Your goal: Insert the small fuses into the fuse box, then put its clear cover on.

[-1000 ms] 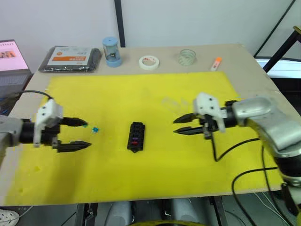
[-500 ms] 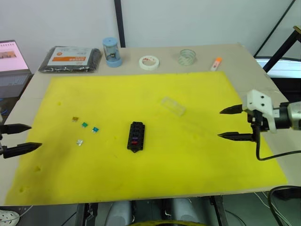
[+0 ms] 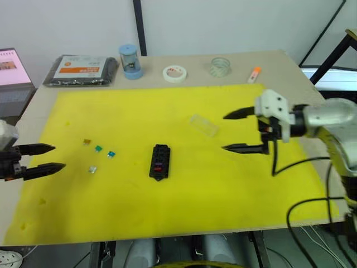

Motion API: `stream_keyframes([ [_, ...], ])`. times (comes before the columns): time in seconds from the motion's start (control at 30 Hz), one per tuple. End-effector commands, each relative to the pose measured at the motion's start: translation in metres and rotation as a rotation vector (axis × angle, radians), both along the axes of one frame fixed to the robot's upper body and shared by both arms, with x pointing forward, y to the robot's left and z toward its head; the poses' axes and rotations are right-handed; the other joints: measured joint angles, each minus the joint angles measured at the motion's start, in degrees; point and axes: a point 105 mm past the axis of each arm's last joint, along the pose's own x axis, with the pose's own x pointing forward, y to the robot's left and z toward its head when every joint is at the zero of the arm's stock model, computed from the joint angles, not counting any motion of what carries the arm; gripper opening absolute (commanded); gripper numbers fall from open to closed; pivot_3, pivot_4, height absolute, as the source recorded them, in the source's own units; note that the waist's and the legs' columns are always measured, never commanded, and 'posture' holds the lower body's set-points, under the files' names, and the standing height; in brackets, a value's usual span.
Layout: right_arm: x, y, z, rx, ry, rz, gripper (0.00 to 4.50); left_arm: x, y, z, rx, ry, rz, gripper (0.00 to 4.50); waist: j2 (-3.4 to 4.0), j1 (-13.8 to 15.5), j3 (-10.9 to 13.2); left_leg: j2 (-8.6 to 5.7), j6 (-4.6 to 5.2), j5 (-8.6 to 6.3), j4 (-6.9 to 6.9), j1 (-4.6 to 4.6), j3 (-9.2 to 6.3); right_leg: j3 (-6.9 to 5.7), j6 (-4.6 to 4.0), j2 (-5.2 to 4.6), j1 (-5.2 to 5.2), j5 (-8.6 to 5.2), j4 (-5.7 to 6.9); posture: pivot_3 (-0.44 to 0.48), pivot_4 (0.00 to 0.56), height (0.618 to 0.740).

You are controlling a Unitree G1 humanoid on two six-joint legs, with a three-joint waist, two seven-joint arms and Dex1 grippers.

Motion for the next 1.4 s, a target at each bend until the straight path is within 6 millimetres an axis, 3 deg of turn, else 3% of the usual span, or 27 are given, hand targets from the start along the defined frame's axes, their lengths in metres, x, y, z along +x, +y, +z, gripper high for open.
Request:
stream_keyframes([
  [0.03, -0.007, 0.034, 0.016, 0.028, -0.073, 0.114, 4.48, 0.007, 0.009, -0.007, -0.148, 0.068, 0.089, 4.50, -0.04, 0.00, -0.03, -0.01, -0.03, 0.02, 0.00, -0.01, 0.02, 0.00, 0.00, 0.00, 0.00, 0.00, 0.05, 0.000, 0.150, 0.740],
  [0.27, -0.012, 0.090, 0.024, 0.060, -0.145, 0.256, 4.48, 0.028, 0.015, -0.024, -0.440, 0.166, 0.270, 4.50, -0.18, 0.13, -0.10, -0.08, -0.11, 0.06, 0.05, -0.12, 0.08, -0.03, 0.01, 0.02, 0.02, 0.01, 0.10, 0.000, 0.150, 0.740],
  [0.43, -0.015, 0.104, 0.021, 0.066, -0.157, 0.295, 4.48, 0.045, 0.007, -0.027, -0.576, 0.178, 0.334, 4.50, -0.29, 0.01, -0.14, -0.11, -0.14, 0.08, 0.08, -0.08, 0.04, -0.04, 0.02, 0.02, 0.07, 0.01, 0.13, 0.000, 0.150, 0.740],
  [0.73, -0.019, 0.108, 0.018, 0.068, -0.144, 0.309, 4.48, 0.064, -0.004, -0.042, -0.651, 0.218, 0.404, 4.50, -0.29, -0.03, -0.15, -0.10, -0.25, 0.14, 0.08, 0.01, 0.04, -0.05, 0.02, 0.01, 0.09, 0.01, 0.22, 0.000, 0.150, 0.740],
  [1.03, -0.021, 0.109, 0.017, 0.067, -0.138, 0.307, 4.48, 0.085, -0.024, -0.043, -0.650, 0.232, 0.384, 4.50, -0.31, 0.22, -0.16, -0.15, -0.29, 0.17, 0.10, 0.05, -0.08, -0.11, 0.02, -0.02, 0.23, 0.01, 0.24, 0.000, 0.150, 0.740],
  [1.4, -0.021, 0.110, 0.016, 0.067, -0.135, 0.300, 4.48, 0.082, -0.029, -0.059, -0.551, 0.288, 0.350, 4.50, -0.31, 0.15, -0.16, -0.19, -0.29, 0.17, 0.10, 0.08, -0.07, -0.11, 0.02, -0.02, 0.25, 0.01, 0.23, 0.000, 0.150, 0.740],
])
